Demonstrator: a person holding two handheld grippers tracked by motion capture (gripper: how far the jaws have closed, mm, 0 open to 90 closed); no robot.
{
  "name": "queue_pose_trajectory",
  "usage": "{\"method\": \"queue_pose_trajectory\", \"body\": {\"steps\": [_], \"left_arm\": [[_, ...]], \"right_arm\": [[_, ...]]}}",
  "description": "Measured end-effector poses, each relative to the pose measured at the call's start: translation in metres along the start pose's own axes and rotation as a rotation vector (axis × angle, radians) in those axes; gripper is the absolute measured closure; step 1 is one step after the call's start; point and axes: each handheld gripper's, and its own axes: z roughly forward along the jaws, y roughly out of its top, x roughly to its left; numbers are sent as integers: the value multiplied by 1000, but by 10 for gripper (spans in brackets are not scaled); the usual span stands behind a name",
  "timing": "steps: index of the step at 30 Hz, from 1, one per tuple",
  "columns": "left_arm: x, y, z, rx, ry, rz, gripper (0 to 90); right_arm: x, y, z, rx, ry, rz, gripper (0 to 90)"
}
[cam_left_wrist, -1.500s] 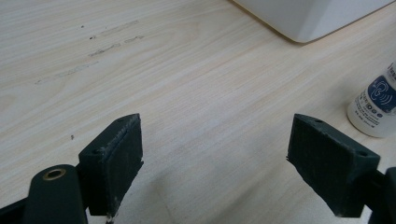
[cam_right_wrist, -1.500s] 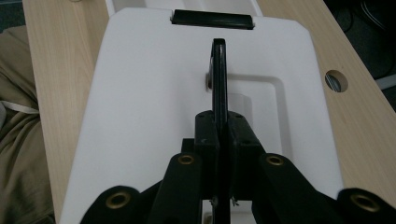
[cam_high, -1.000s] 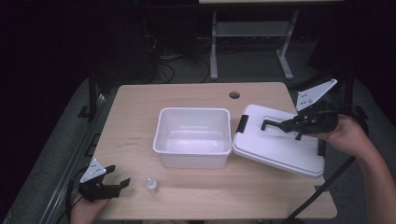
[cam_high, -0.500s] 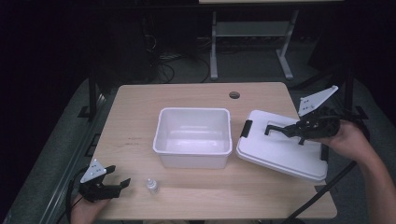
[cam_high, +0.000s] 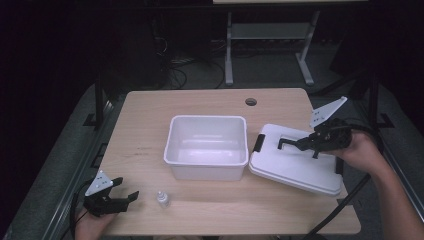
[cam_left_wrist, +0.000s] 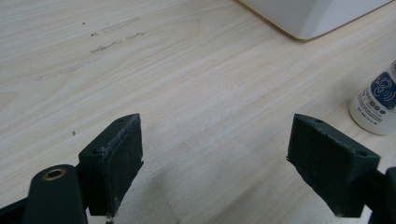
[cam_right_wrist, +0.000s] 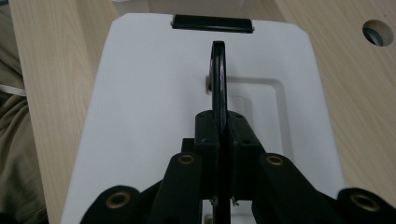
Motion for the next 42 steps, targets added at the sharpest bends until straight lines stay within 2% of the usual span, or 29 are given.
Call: {"method": "queue_pose_trajectory", "body": {"steps": [23, 42], "left_arm": [[1, -1, -1, 0, -1, -4, 177], [0, -1, -1, 1, 0, -4, 177]], "right_arm": [[1, -19, 35, -1, 38, 25, 837], [3, -37, 56, 4, 62, 59, 837]]}}
